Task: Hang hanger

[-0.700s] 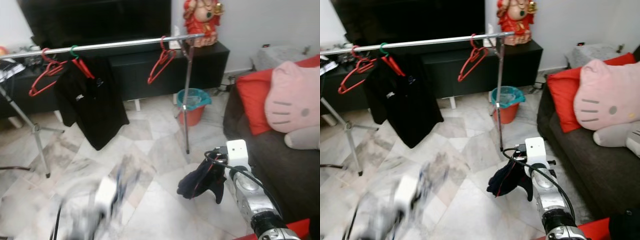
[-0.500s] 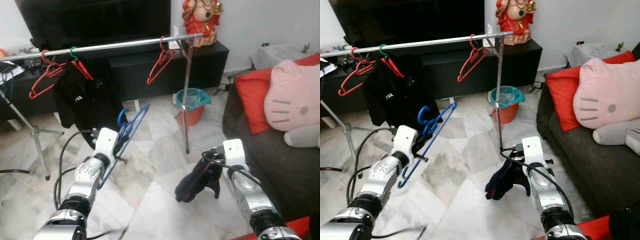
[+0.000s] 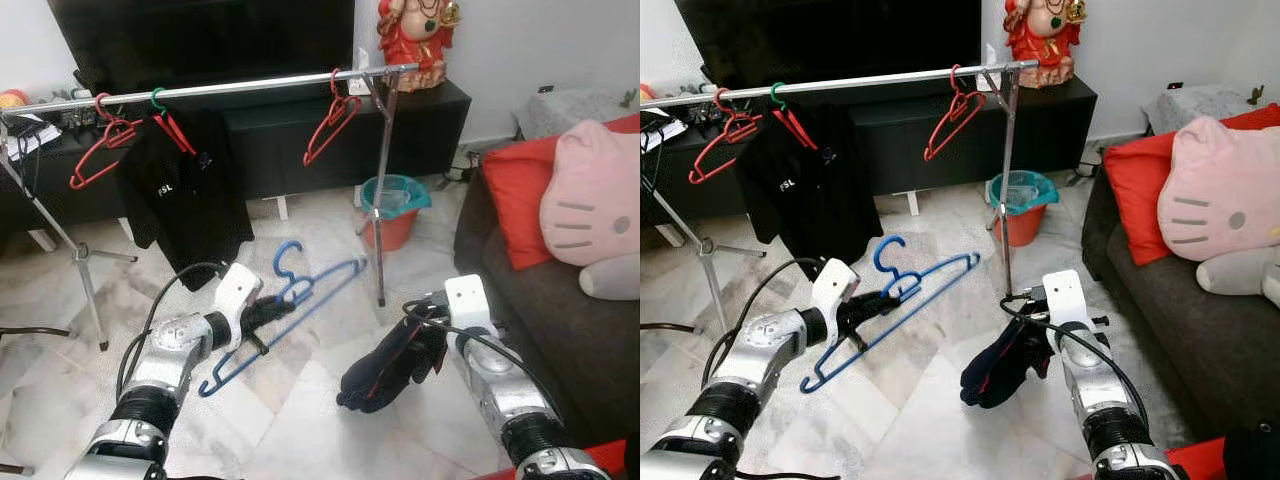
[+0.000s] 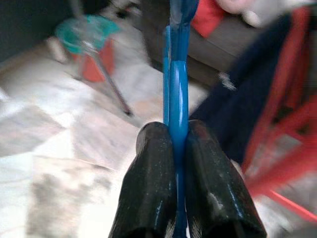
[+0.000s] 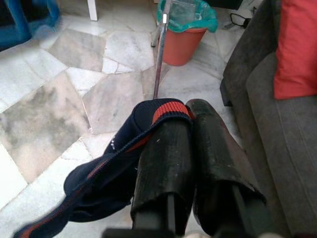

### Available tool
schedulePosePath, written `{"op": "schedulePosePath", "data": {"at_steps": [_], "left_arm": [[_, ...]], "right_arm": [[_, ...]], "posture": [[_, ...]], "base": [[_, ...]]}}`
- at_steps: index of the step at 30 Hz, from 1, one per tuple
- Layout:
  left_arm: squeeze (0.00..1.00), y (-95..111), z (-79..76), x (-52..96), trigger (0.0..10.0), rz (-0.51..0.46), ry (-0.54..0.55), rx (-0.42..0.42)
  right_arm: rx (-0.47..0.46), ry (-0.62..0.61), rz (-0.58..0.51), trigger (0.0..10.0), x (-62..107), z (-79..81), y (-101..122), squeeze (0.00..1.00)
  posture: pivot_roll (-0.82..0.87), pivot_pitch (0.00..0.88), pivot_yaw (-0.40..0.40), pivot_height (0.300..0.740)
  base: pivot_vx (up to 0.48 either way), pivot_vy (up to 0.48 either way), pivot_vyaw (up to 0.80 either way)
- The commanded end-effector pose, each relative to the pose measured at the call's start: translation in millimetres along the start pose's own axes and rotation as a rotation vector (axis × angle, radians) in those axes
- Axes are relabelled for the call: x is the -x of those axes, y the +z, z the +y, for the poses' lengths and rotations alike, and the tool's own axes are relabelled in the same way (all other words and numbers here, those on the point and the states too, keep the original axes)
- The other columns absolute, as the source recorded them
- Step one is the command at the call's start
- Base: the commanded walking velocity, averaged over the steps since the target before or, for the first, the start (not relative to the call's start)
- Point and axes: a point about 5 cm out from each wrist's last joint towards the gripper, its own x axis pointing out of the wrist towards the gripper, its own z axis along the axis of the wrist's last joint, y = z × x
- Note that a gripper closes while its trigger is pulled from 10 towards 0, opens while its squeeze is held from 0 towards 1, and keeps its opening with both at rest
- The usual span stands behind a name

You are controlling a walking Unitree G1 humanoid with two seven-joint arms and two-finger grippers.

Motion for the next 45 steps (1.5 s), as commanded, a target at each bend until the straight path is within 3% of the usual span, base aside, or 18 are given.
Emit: {"op": "schedulePosePath", "data": {"at_steps": [1,4,9,13,25,35,45], "left_arm": [[0.00,2,-2.8,4.8,10.0,0.024,-0.088,0.009],[0.00,2,-8.4,12.1,10.0,0.102,-0.213,0.014],[0.00,4,-12.8,20.9,10.0,0.163,-0.308,-0.021],[0.00,14,-16.5,30.4,10.0,0.171,-0.373,-0.015],[0.00,27,-29.8,31.5,10.0,0.165,-0.459,-0.018],[0.00,25,-28.5,7.1,10.0,0.142,-0.260,-0.047],[0.00,20,-18.8,-3.6,10.0,0.135,-0.101,-0.056]], "right_arm": [[0.010,0.005,-0.044,10.0,-3.2,0.0,19,0.00],[0.045,0.018,-0.031,10.0,-5.2,1.8,22,0.00],[0.055,0.020,-0.016,10.0,-6.7,2.2,22,0.00],[0.058,0.016,-0.003,10.0,-7.3,1.8,22,0.00],[0.057,0.021,-0.009,10.0,-8.7,4.7,26,0.00],[0.046,0.034,-0.062,10.0,-9.6,6.8,46,0.00],[0.038,0.033,-0.083,10.0,-8.9,5.4,53,0.00]], "posture": [[-0.23,0.000,0.063,0.740],[-0.23,0.000,0.064,0.740],[-0.23,0.000,0.063,0.740],[-0.22,0.000,0.062,0.740],[-0.22,0.000,0.061,0.740],[-0.22,0.000,0.059,0.740],[-0.23,0.000,0.059,0.740]], "base": [[0.000,0.000,0.00],[0.000,0.000,0.00],[0.000,0.000,0.00],[0.000,0.000,0.00],[0.000,0.000,0.00],[0.000,0.000,0.00],[0.000,0.000,0.00]]}}
